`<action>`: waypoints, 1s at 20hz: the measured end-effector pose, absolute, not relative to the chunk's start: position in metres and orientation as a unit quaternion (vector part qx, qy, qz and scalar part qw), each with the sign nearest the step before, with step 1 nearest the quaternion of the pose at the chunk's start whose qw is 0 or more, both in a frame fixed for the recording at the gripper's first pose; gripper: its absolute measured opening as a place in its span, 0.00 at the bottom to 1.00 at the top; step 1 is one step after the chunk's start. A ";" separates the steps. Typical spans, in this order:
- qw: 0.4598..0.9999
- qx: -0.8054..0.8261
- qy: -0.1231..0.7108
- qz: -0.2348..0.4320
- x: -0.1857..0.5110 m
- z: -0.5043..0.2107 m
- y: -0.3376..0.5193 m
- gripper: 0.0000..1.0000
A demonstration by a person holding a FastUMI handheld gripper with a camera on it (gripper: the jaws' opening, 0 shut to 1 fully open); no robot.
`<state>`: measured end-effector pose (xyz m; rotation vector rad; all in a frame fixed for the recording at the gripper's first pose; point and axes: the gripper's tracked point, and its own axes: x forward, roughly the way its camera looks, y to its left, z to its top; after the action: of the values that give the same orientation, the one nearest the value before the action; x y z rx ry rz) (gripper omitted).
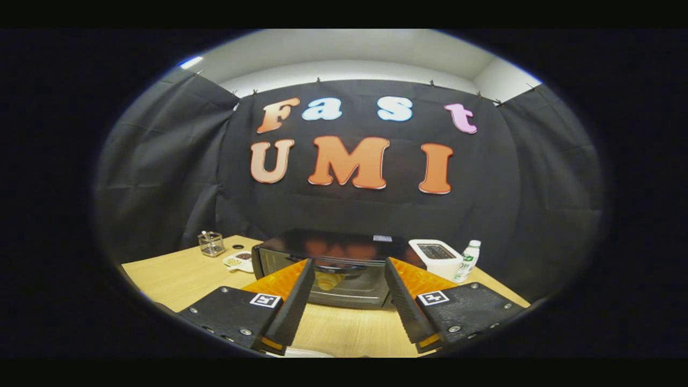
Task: Open the toaster oven, put the food inside, and close the toaster oven door.
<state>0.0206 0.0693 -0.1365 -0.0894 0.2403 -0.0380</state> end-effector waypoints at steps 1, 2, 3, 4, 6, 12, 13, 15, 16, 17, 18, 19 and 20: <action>0.993 -0.045 0.109 -0.016 0.014 -0.125 0.070 0.79; 0.994 -0.046 0.101 -0.014 0.008 -0.115 0.071 0.80; 0.994 -0.047 0.093 -0.012 0.003 -0.107 0.071 0.82; 0.995 -0.047 0.087 -0.012 -0.002 -0.099 0.073 0.85; 0.996 -0.049 0.078 -0.009 -0.014 -0.087 0.076 0.90; 0.996 -0.025 0.087 -0.012 -0.036 -0.086 0.076 0.94; 0.996 -0.019 0.086 -0.013 -0.041 -0.083 0.075 0.95; 0.997 -0.007 0.079 -0.012 -0.054 -0.073 0.075 0.94; 0.998 -0.002 0.069 -0.007 -0.061 -0.064 0.078 0.94; 0.998 -0.001 0.059 -0.004 -0.067 -0.056 0.081 0.94; 0.999 -0.003 0.050 -0.004 -0.073 -0.049 0.082 0.94; 0.999 -0.003 0.047 -0.006 -0.079 -0.046 0.083 0.94; 0.999 0.002 0.048 -0.006 -0.086 -0.043 0.085 0.94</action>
<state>-0.0858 0.0848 -0.0428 0.0044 0.0963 -0.0124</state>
